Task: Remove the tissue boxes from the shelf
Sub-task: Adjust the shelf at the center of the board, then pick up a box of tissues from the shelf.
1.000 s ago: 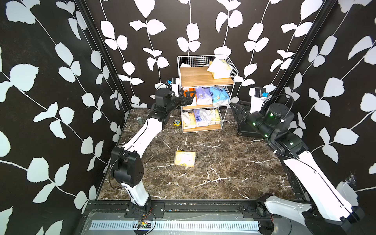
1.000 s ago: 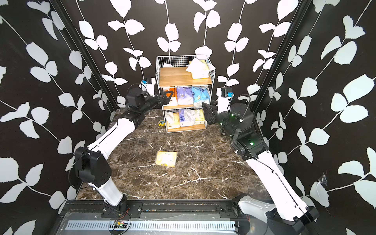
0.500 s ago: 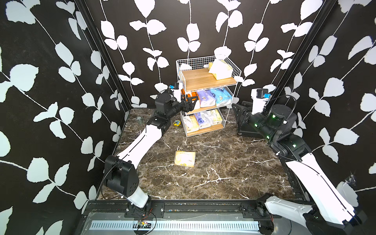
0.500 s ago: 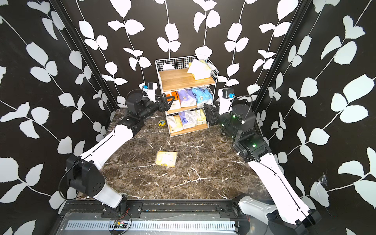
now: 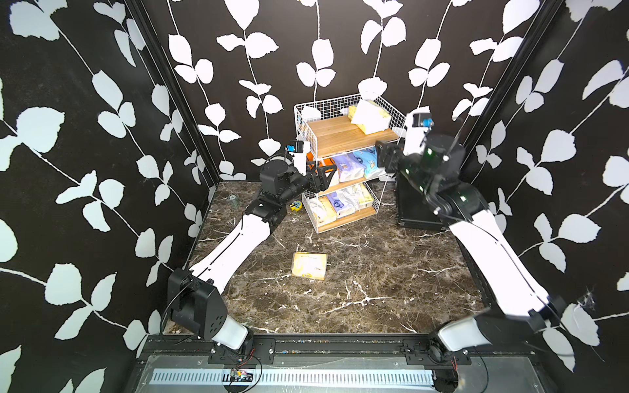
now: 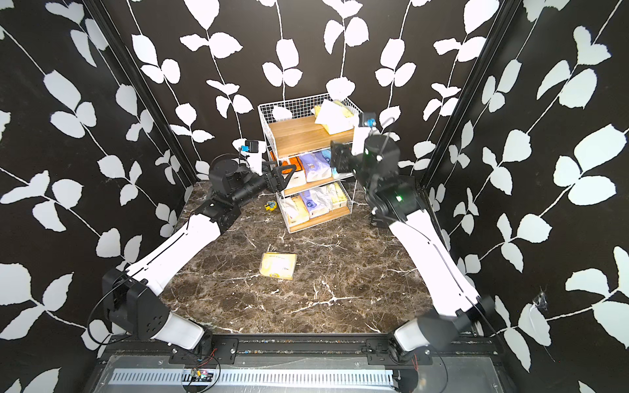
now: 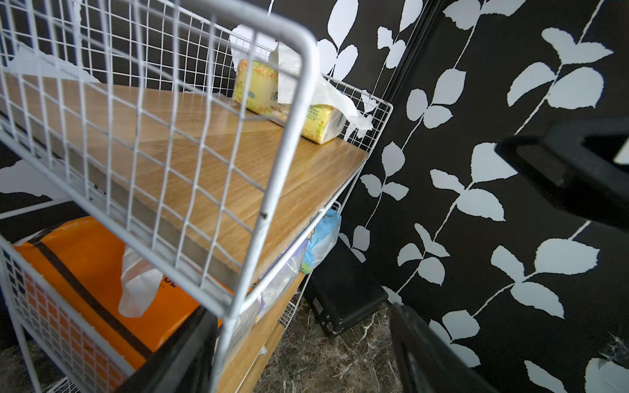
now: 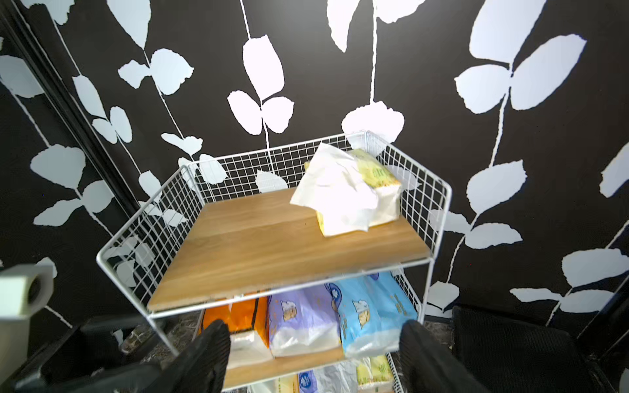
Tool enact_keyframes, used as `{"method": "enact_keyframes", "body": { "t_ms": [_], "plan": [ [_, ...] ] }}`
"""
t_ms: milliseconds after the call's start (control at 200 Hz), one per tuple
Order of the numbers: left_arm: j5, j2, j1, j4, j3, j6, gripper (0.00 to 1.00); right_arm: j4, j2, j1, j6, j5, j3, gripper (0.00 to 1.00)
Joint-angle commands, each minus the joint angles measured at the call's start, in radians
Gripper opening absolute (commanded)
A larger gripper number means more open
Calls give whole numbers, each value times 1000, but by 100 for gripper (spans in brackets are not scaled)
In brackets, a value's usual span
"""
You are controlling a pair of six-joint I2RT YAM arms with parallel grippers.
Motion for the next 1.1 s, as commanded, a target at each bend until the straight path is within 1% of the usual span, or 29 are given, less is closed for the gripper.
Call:
{"method": "enact_keyframes", "body": {
  "t_ms": [0,85,145,205,330,425,520,625,750,810,925,970,1010,1095],
  "plan": [
    [33,-51,-15,-15,-18,22,78,-53,138,-4,-34,65,186,81],
    [32,-46,-15,-30,-19,34,79,-66,238,-6,-47,106,299,82],
    [34,-40,-15,-38,-18,38,80,-67,296,-7,-57,121,364,86],
    [39,-35,-15,-41,-19,43,80,-74,354,-11,-60,130,428,89],
    [52,-26,-15,-41,-25,46,81,-75,458,-19,-54,119,538,90],
    [56,-26,-15,-40,-36,56,81,-62,505,-19,-53,148,573,91],
    [48,-24,-15,-40,-44,61,81,-8,527,-21,-59,201,553,90],
    [53,-27,-15,-39,-57,70,82,55,555,-21,-77,222,540,90],
    [52,-32,-15,-31,-72,73,82,52,618,-23,-103,253,607,89],
    [57,-34,-15,-29,-77,73,82,67,630,-25,-119,263,612,88],
    [60,-37,-15,-27,-81,72,83,116,638,-43,-120,209,588,83],
    [62,-37,-15,-24,-81,67,83,126,646,-45,-122,205,588,80],
    [67,-34,-15,-24,-77,62,83,133,652,-48,-130,201,587,74],
    [77,-29,-15,-25,-70,56,83,146,661,-47,-138,186,585,57]
  ]
}}
